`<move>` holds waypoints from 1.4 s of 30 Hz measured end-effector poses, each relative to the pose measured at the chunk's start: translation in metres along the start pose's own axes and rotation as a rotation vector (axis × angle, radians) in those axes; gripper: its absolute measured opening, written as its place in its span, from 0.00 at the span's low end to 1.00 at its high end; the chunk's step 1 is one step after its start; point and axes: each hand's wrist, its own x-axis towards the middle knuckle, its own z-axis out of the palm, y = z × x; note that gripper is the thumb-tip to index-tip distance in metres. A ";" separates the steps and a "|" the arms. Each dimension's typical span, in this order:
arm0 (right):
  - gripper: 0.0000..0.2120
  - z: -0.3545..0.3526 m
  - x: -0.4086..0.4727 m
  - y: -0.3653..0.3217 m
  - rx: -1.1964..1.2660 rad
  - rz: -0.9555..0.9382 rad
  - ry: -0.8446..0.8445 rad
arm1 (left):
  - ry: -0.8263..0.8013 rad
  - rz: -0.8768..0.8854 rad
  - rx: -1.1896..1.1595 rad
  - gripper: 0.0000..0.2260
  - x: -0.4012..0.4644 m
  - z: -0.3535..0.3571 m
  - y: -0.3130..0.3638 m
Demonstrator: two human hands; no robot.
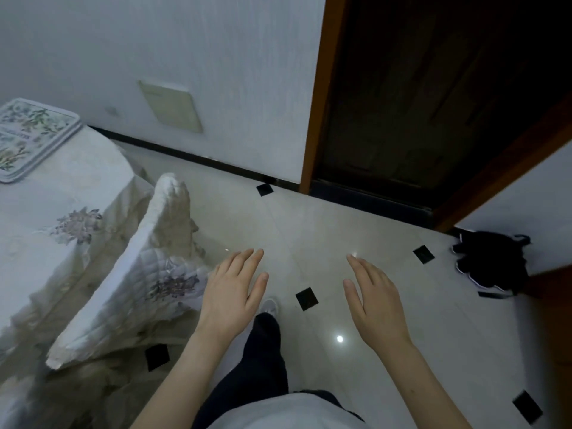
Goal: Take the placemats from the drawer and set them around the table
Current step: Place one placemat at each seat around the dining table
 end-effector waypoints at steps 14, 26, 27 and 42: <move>0.31 -0.006 0.276 -0.054 -0.056 -0.112 0.022 | 0.125 -0.026 0.101 0.25 0.253 -0.067 -0.080; 0.29 0.010 0.521 -0.035 -0.068 -0.321 -0.190 | 0.103 -0.301 0.130 0.26 0.403 -0.024 -0.112; 0.29 0.010 0.546 -0.037 -0.074 -0.355 -0.214 | 0.119 -0.336 0.128 0.26 0.418 -0.024 -0.112; 0.31 0.055 0.777 -0.145 -0.081 -0.829 -0.478 | 0.364 -0.827 0.082 0.23 0.527 -0.059 -0.162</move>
